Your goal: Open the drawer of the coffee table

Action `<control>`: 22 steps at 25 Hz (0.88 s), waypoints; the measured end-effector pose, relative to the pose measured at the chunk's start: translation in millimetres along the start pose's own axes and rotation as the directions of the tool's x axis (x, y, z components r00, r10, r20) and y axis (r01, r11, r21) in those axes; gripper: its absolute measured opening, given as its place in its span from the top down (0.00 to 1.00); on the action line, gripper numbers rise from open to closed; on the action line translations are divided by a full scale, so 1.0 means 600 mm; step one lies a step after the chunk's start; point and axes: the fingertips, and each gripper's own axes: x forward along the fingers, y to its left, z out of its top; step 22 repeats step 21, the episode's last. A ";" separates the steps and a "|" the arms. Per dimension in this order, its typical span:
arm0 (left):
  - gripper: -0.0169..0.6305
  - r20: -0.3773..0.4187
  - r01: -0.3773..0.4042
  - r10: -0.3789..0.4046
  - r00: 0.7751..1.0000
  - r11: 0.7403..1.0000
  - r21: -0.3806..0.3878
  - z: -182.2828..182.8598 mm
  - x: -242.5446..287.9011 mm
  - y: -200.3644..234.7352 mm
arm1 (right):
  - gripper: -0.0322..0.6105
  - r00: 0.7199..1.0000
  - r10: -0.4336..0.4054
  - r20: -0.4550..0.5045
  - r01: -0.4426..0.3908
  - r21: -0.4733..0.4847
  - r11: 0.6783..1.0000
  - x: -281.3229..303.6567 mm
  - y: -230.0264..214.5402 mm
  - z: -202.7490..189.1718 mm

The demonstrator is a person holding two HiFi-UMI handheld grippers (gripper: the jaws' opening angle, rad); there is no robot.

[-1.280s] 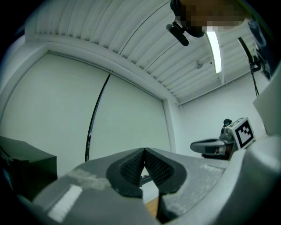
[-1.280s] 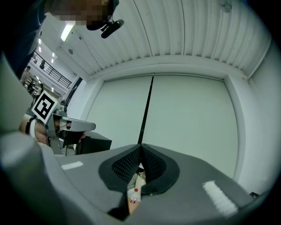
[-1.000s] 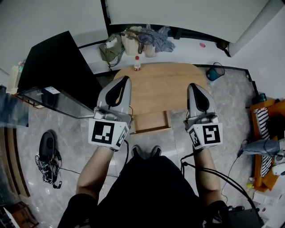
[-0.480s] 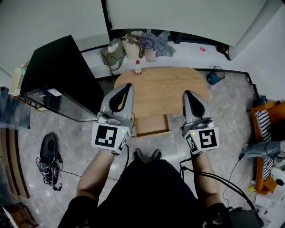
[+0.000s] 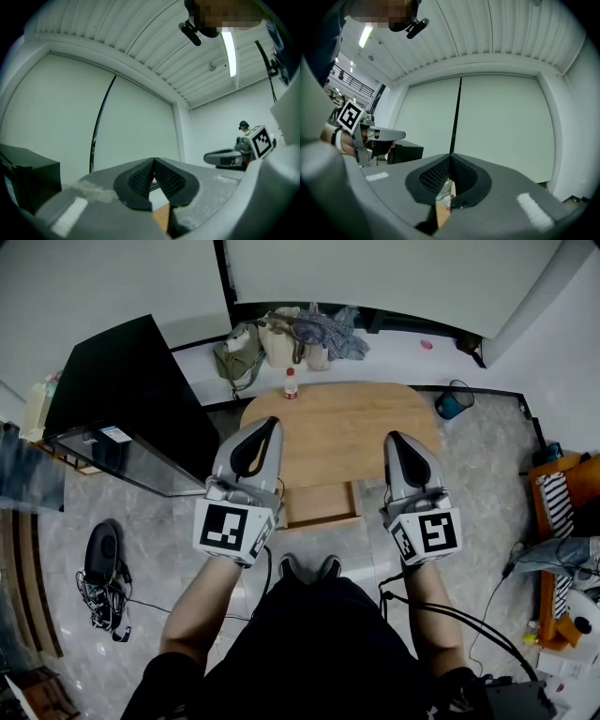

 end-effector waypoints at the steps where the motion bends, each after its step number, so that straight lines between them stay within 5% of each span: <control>1: 0.97 -0.001 0.001 -0.001 1.000 1.000 -0.001 -0.001 0.001 0.000 | 0.95 1.000 0.000 0.000 0.000 0.000 1.000 0.000 0.000 0.000; 22: 0.97 -0.023 -0.016 0.015 1.000 1.000 -0.019 -0.022 0.011 0.016 | 0.95 1.000 0.006 -0.013 -0.006 -0.003 1.000 0.015 -0.003 -0.012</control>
